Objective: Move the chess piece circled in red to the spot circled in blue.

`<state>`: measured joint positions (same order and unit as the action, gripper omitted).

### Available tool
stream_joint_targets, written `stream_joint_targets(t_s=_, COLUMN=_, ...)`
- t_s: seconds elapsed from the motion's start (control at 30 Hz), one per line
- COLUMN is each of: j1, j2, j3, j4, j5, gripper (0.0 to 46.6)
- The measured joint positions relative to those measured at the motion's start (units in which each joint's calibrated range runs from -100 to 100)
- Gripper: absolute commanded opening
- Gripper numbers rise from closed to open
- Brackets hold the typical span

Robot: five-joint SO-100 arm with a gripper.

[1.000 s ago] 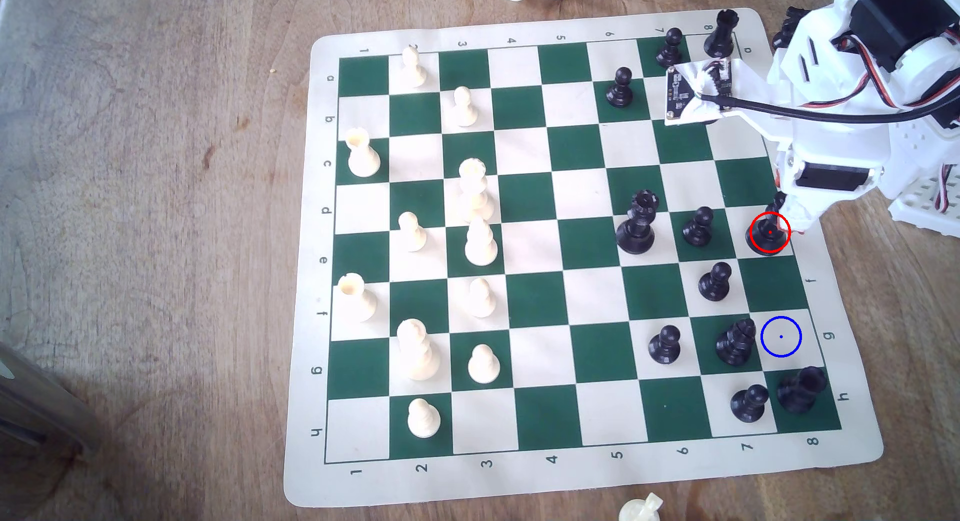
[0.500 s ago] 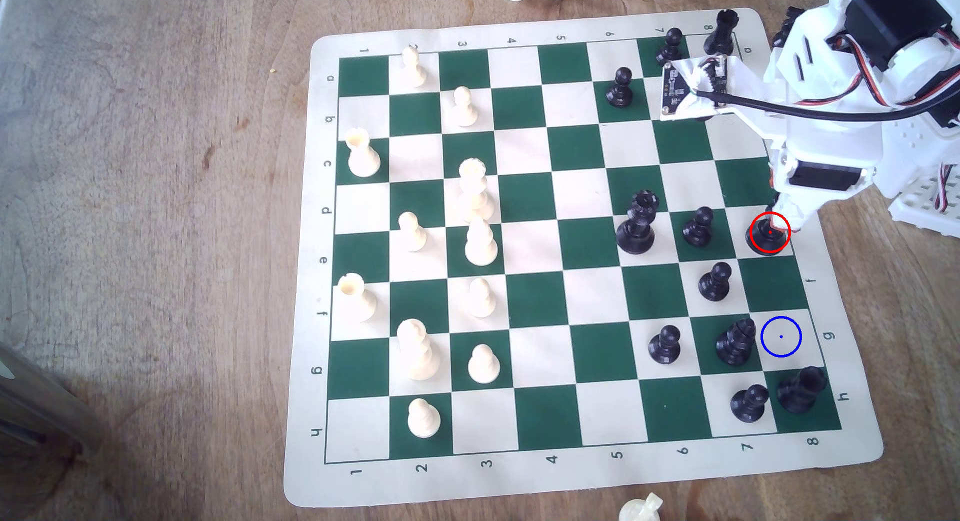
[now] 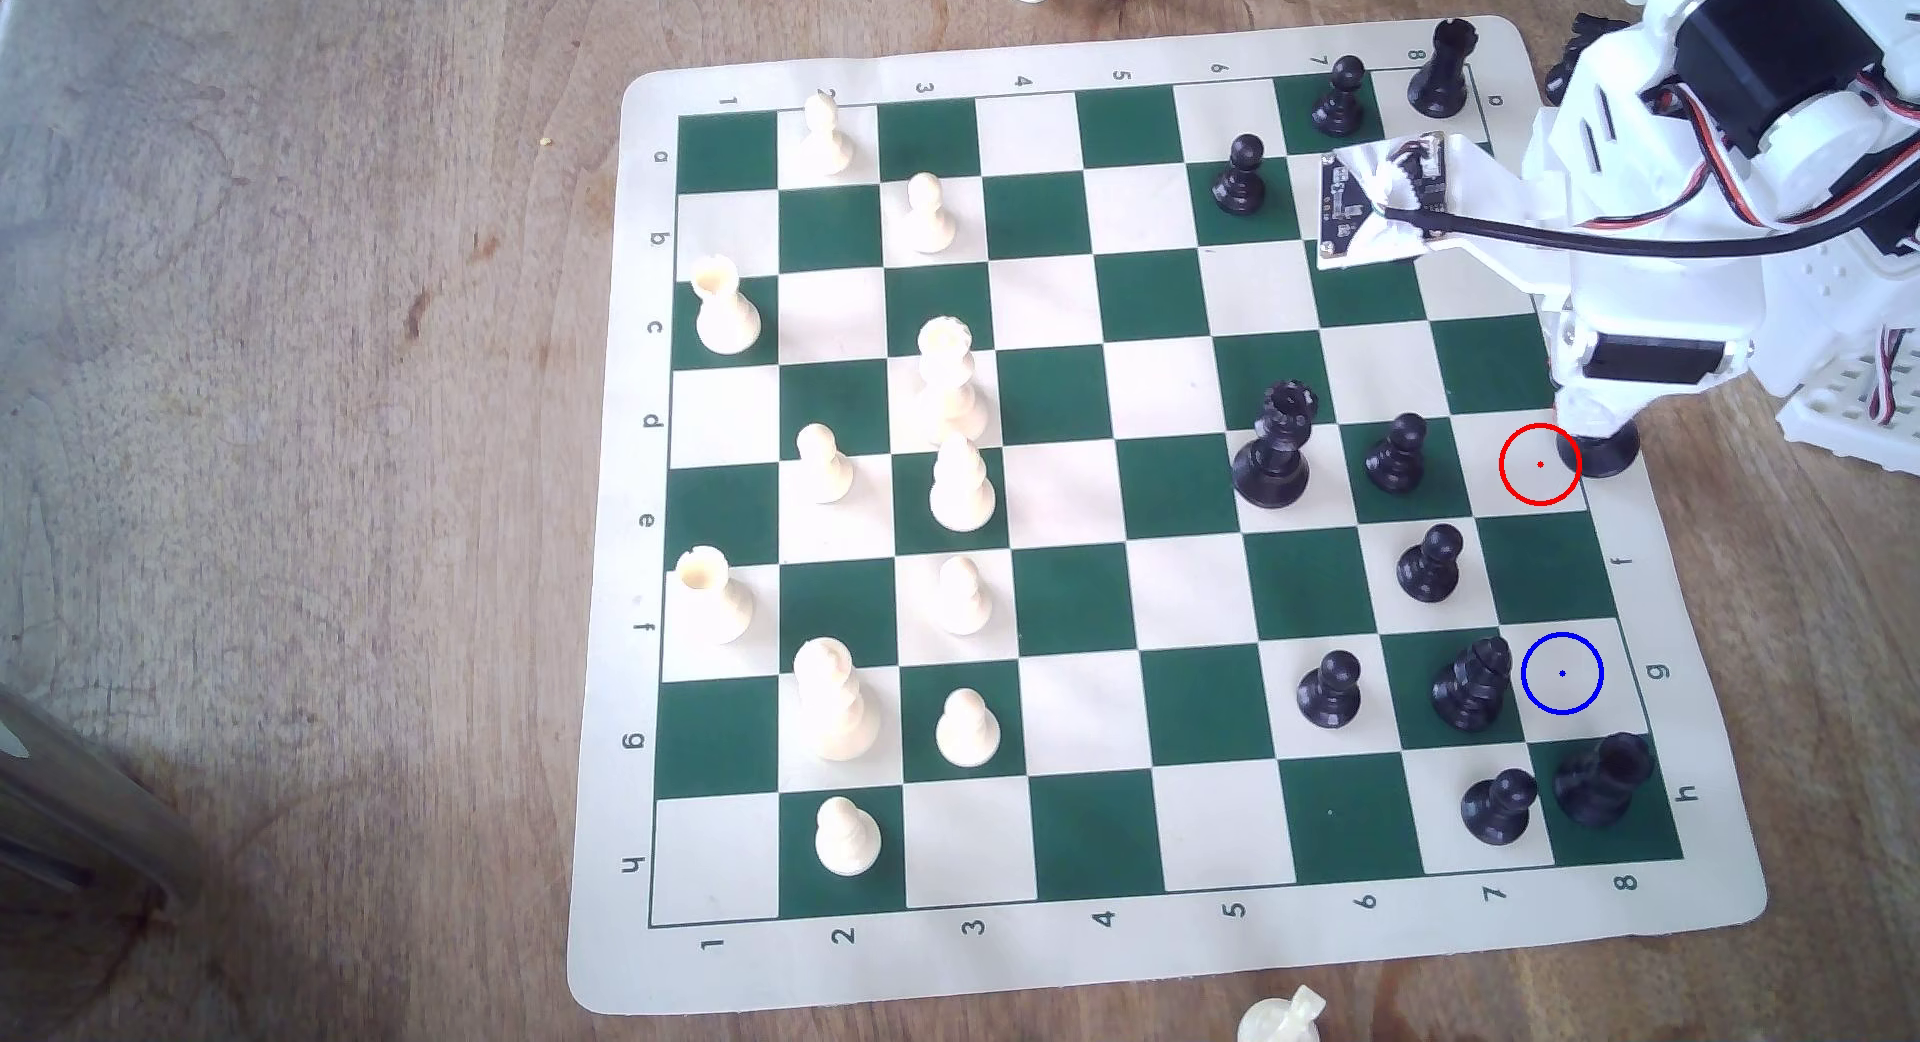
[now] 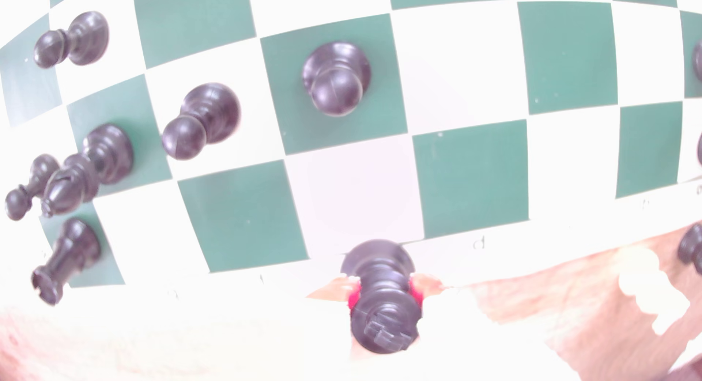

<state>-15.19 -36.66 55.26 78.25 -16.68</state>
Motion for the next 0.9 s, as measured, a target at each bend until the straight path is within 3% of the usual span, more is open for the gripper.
stream_joint_targets(t_s=0.17, j1=0.0, j2=0.08, j3=-5.96, j4=6.22, j5=0.05, gripper=0.2)
stream_joint_targets(t_s=0.37, j1=0.0, j2=2.01, j3=-32.26, j4=19.36, j5=-0.05, gripper=0.2)
stream_joint_targets(t_s=0.47, j1=-1.03, j2=1.34, j3=-37.96, j4=20.48, j5=-0.98, gripper=0.2)
stream_joint_targets(t_s=0.63, j1=-7.23, j2=-6.28, j3=-35.52, j4=19.68, j5=-3.42, gripper=0.2)
stream_joint_targets(t_s=0.9, j1=-12.54, j2=-22.2, j3=-8.5, j4=5.02, j5=-3.13, gripper=0.2)
